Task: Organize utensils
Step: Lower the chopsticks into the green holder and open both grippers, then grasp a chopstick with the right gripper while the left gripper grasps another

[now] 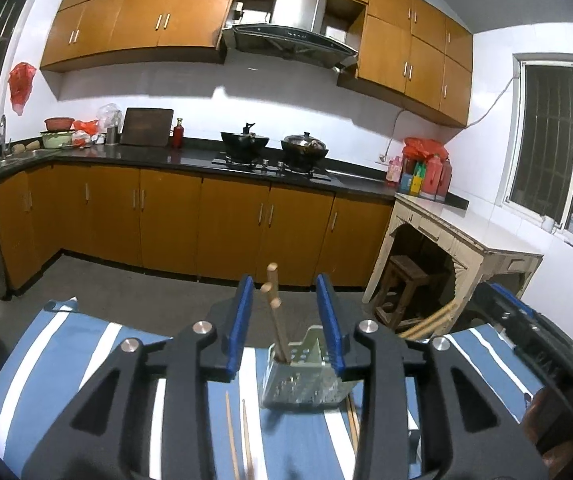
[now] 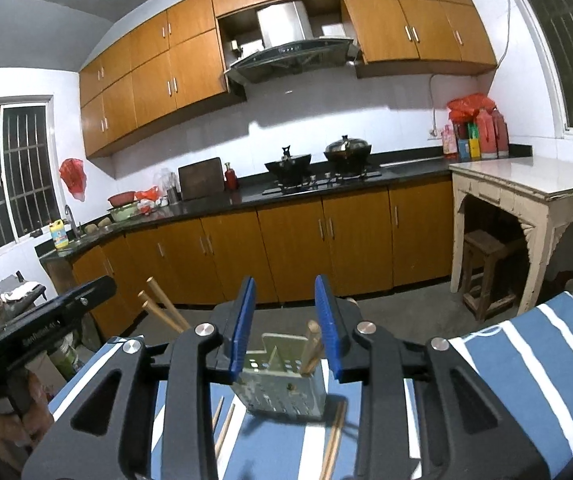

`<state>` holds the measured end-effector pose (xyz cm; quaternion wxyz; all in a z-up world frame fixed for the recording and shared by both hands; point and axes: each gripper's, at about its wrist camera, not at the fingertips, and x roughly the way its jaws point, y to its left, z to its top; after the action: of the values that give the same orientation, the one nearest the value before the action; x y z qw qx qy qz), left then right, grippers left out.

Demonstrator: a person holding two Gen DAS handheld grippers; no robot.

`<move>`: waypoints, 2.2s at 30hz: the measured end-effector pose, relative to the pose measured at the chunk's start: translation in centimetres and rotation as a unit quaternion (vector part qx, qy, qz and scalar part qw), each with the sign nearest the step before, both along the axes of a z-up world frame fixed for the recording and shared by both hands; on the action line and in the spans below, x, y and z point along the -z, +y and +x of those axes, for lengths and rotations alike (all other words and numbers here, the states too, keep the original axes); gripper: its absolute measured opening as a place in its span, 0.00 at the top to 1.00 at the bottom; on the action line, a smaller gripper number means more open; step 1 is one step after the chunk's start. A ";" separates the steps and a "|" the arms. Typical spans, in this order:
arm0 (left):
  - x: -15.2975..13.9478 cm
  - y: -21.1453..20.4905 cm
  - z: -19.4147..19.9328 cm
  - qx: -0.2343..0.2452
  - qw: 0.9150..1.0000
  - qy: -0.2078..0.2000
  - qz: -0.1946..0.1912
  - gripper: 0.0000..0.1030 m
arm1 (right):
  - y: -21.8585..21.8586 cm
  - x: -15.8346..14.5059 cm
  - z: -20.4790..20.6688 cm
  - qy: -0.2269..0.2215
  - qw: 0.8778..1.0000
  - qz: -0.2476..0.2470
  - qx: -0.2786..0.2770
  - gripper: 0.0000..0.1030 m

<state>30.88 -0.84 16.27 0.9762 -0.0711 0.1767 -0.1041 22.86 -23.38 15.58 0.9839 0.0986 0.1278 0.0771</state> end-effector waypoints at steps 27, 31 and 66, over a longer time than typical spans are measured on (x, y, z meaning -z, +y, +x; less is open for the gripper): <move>20.0 3.9 -4.7 -0.023 0.976 0.206 0.072 0.60 | 1.8 22.8 0.7 0.310 0.951 -0.010 -0.011 0.76; 20.6 4.0 -4.3 -0.021 0.974 0.218 0.062 0.60 | 1.4 23.1 0.7 0.309 0.951 -0.018 -0.005 0.80; 24.2 4.9 -1.1 -0.020 0.959 0.266 0.097 0.91 | -3.3 23.2 0.5 0.300 0.953 -0.020 0.048 0.93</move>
<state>29.74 4.02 -7.98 0.8978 -0.0046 0.4382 -0.0439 23.32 -26.64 -7.59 0.9046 0.1032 0.4136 -0.0057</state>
